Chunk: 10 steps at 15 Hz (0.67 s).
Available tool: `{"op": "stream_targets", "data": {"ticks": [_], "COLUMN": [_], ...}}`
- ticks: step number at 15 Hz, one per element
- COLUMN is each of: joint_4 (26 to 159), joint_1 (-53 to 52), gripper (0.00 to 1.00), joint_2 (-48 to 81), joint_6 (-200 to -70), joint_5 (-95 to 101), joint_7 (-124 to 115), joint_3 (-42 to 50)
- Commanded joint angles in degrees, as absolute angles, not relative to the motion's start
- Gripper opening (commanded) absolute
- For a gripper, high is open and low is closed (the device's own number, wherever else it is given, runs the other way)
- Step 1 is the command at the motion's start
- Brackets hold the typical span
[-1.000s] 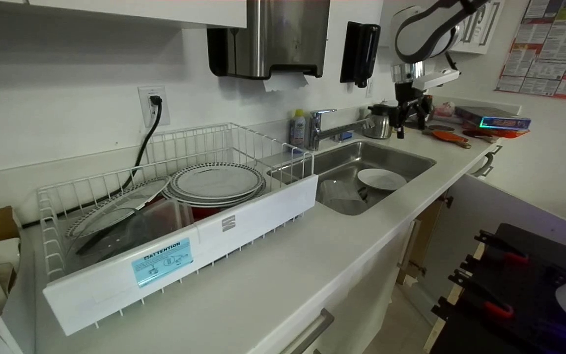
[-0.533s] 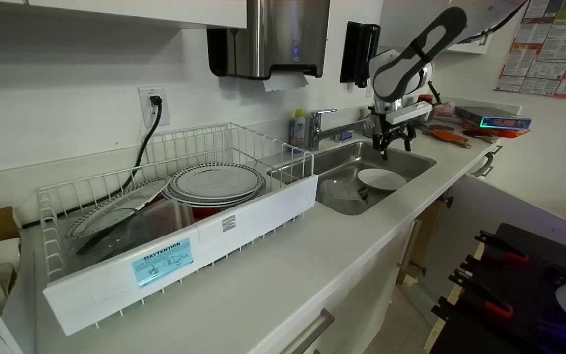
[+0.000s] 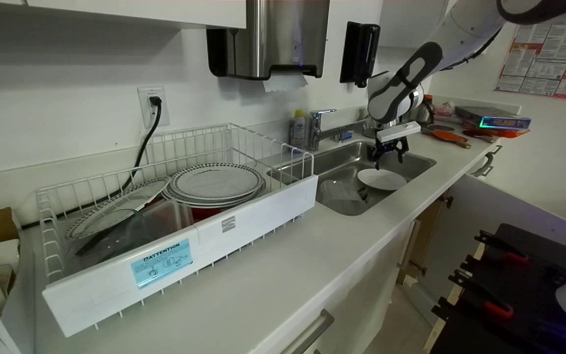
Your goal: Put the stopper on the drain in the sink
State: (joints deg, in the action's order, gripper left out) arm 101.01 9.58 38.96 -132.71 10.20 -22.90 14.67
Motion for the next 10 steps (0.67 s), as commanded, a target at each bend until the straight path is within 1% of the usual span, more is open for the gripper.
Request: {"op": "stream_targets", "data": {"ticks": [1,5,10], "joint_4": [100.7,93.0,84.8], "joint_1": [8.8,9.4,8.9], "gripper": [1.00,1.00,1.00], "joint_2": [39.2,45.3,53.5], "joint_6": [-132.7,-128.2,-127.8], "joint_5": [9.3,5.9,3.1], "joint_7": [-22.3,-24.4,-28.7], "joint_3": [15.6,15.1,16.3]}}
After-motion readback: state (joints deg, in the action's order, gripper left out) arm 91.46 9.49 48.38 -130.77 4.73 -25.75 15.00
